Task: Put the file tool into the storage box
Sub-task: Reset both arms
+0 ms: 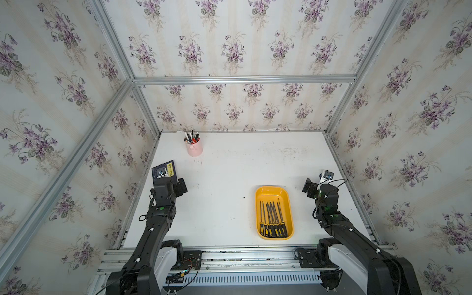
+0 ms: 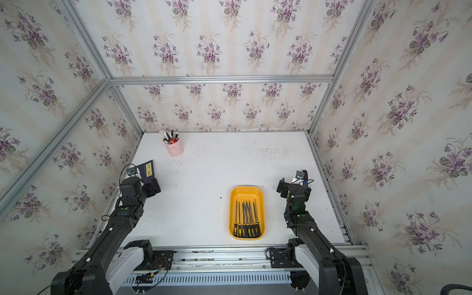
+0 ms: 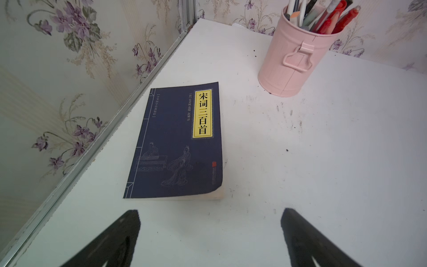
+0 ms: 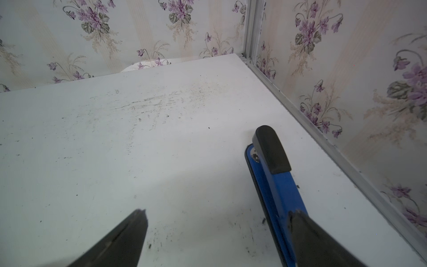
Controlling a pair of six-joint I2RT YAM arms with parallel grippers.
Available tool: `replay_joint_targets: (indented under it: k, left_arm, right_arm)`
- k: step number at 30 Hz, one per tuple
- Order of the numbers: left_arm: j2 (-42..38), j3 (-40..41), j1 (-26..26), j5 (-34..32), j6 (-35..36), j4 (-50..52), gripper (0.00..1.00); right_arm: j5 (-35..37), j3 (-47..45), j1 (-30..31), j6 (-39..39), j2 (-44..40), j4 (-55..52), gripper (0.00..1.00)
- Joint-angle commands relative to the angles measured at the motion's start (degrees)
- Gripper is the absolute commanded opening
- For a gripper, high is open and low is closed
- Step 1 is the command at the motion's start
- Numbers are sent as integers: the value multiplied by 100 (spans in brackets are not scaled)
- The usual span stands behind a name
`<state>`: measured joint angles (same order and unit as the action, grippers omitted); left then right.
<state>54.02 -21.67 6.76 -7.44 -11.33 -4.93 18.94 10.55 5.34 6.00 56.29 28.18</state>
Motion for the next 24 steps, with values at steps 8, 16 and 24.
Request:
replay_joint_targets:
  k: [8, 16, 24]
  left_arm:
    - [1742, 182, -36, 207, 281, -3048, 100]
    - [3397, 10, -580, 648, 1175, -4661, 100]
    - [3092, -204, -607, 437, 1070, -3752, 100]
  right_arm:
    - [-284, 232, -219, -137, 2201, 3489, 100]
    - [-1080, 174, -279, -352, 3145, 4486, 100]
    - [-1041, 171, -262, -359, 3118, 4452, 100]
